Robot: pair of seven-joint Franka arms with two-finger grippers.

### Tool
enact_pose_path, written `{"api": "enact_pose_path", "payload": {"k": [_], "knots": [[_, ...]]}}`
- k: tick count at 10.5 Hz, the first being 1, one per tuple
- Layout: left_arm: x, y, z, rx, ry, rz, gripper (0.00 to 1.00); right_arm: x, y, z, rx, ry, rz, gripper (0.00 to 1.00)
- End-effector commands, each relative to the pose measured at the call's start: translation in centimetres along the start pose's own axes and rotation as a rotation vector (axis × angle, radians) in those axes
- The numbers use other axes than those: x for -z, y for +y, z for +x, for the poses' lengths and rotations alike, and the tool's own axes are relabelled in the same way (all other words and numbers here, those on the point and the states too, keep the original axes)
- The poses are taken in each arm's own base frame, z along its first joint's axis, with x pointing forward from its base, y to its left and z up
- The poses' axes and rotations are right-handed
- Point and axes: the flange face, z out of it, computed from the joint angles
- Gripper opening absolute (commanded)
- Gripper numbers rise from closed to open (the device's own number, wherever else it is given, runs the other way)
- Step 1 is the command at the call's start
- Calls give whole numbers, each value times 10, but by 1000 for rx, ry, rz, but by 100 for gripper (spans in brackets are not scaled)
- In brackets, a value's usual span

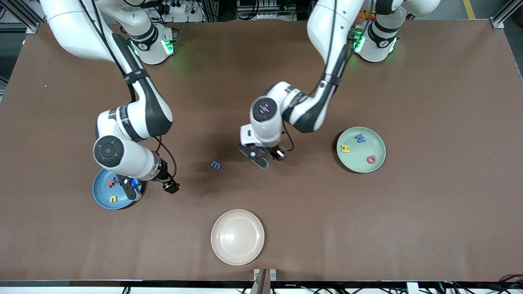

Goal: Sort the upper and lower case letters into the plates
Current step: 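Drop the R on the green plate while the right gripper reaches the m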

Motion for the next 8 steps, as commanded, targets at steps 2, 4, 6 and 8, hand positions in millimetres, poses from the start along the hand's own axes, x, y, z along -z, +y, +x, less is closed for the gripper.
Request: {"api": "enact_pose_path", "payload": {"k": [2,4,6,8], "knots": [[9,-149,-83,-198,-86,-85,30,-12,-9,-27,-94,5,-14,100],[-10,-193,-144,-237,-127,-153,30,-39,-14,-51,-151,18,-46,100],[-24,-176,-189,-174,-168,-203,30,-59,-22,-71,-237,38,-17,100],[-37,-175,-210,-139,-190,-219,71,-84,-26,-99,-283,72,-27,100]]}}
